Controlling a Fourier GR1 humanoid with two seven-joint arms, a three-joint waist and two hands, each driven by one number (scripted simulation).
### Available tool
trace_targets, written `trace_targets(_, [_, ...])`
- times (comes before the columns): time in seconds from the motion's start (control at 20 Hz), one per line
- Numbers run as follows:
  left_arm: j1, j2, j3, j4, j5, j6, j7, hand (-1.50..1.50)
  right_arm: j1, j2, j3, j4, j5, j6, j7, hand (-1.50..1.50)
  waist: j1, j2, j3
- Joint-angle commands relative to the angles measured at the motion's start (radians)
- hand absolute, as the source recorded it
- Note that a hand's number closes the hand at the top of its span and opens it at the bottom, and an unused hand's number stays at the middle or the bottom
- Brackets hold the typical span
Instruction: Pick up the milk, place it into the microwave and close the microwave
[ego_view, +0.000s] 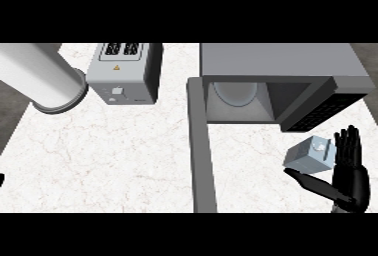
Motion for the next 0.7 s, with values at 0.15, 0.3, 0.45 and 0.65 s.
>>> trace_targets(0.15, [0.033, -0.010, 0.014, -0.034, 0.028, -0.016, 0.033, -1.50, -0.134, -0.046, -0.059, 0.255, 0.010, -0.024, -0.084, -1.50, 0.005, 0.001, 0.000])
trace_targets(0.3, [0.012, 0.005, 0.076, 0.005, 0.078, -0.054, 0.009, -1.50, -0.121, -0.001, -0.061, 0.309, 0.042, -0.109, -0.141, -1.50, 0.005, 0.000, 0.000])
trace_targets(0.45, [-0.031, -0.003, 0.051, 0.040, 0.023, -0.037, 0.019, -1.50, -0.078, -0.048, -0.078, 0.298, 0.063, -0.134, -0.111, -1.50, -0.001, 0.001, 0.000])
trace_targets(0.65, [-0.034, -0.010, 0.006, 0.018, -0.017, 0.004, 0.019, -1.50, -0.187, -0.144, -0.170, 0.522, -0.001, -0.060, -0.205, -1.50, 0.003, 0.002, 0.001])
